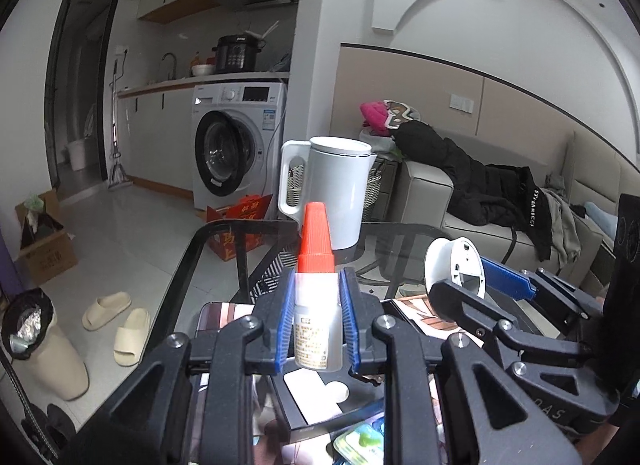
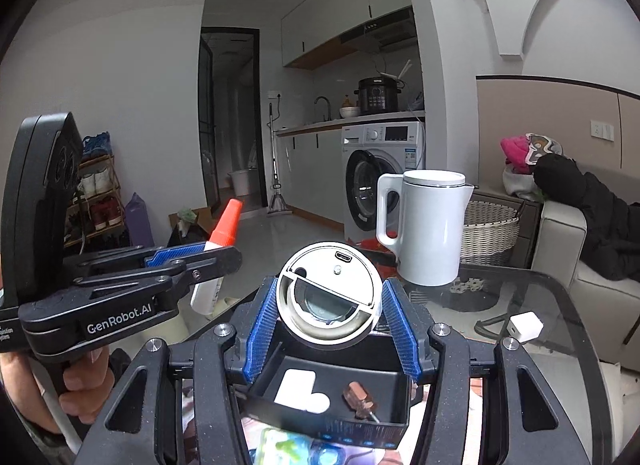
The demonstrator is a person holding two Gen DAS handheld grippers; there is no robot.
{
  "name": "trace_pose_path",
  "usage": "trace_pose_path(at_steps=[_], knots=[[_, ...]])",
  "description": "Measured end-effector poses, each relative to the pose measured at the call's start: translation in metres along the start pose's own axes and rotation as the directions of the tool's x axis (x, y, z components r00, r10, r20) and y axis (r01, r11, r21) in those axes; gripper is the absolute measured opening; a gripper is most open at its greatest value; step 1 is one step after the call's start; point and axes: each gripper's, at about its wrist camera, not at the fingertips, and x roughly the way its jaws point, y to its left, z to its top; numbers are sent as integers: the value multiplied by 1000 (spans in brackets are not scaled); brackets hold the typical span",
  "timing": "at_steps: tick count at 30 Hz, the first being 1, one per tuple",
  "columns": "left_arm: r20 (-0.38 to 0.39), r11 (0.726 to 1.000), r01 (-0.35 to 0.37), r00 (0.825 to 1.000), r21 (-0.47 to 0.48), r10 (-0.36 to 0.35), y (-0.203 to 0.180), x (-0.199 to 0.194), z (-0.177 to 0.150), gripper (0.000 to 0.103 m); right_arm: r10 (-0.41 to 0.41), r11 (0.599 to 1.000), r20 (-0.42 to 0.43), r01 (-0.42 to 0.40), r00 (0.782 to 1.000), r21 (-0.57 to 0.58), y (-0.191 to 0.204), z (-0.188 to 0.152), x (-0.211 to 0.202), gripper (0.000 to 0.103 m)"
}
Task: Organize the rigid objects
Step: 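Carry glue bottle and white lid over the black box with both tools, then release the glue bottle into the box with left tool while right releases the lid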
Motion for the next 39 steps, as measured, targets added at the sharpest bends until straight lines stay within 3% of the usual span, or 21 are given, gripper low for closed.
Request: trace_pose_path(at_steps=[9,13,19,23,28,34,39], knots=[[-96,1000,4,995,-13,-5,0,37,-13,20,-13,999,-129,19,992,49,-22,-6,47,53],[-176,999,6,984,-45,-14,0,55,-23,20,12,997,-228,5,974,74,-30,-15,69,53],[-284,1000,-19,959,-12,14,-6,80,-39,20,1,995,-364,34,932,90,-38,-39,94,50],[-383,1000,-16,924,-7,12,-11,98,-52,19,7,992,-429,49,903,119,-45,-52,107,50],[-447,999,-32,894,20,37,-15,107,-63,18,-3,994,-474,53,881,92,-44,-63,113,50],[-478,999,-20,878,44,39,-18,109,-66,12,-31,998,-504,50,863,25,-35,-66,114,50],[-490,998,13,871,65,20,-15,109,-66,11,1,996,-584,50,811,71,-32,-69,110,49]])
